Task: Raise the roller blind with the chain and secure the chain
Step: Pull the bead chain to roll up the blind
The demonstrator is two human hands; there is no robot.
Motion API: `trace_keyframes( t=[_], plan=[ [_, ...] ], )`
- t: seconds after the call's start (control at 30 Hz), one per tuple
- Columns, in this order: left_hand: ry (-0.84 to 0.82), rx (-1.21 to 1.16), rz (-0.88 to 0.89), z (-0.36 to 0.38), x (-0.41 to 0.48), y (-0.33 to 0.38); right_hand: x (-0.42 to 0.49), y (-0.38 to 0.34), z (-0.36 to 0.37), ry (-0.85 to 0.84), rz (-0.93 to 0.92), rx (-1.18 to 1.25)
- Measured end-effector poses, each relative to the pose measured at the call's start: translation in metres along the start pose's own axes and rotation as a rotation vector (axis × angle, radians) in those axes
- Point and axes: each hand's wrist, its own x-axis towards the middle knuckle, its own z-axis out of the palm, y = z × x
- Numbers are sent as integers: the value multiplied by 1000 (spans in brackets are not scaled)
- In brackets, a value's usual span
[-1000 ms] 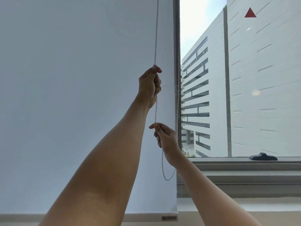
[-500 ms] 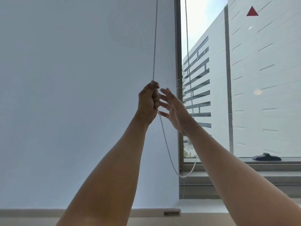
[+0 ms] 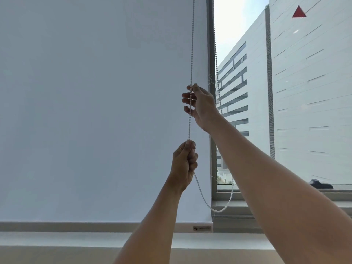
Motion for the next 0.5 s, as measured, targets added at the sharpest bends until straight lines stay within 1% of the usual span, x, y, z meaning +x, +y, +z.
trace_keyframes(
  t=[0.07, 0.17, 0.27, 0.4, 0.5],
  plan=[
    [17, 11, -12, -4, -4, -6, 0, 7, 0, 27, 2, -53],
    [21, 35, -32, -3, -6, -10, 0, 17, -2, 88, -52, -120],
    [19, 48, -40, -1, -5, -10, 0, 20, -4, 125, -100, -129],
    [10, 69, -27, -3, -3, -9, -1, 21, -5, 125, -126, -109],
    [-24, 77, -51, -8, 0, -7, -2, 21, -6, 88, -144, -86]
  ],
)
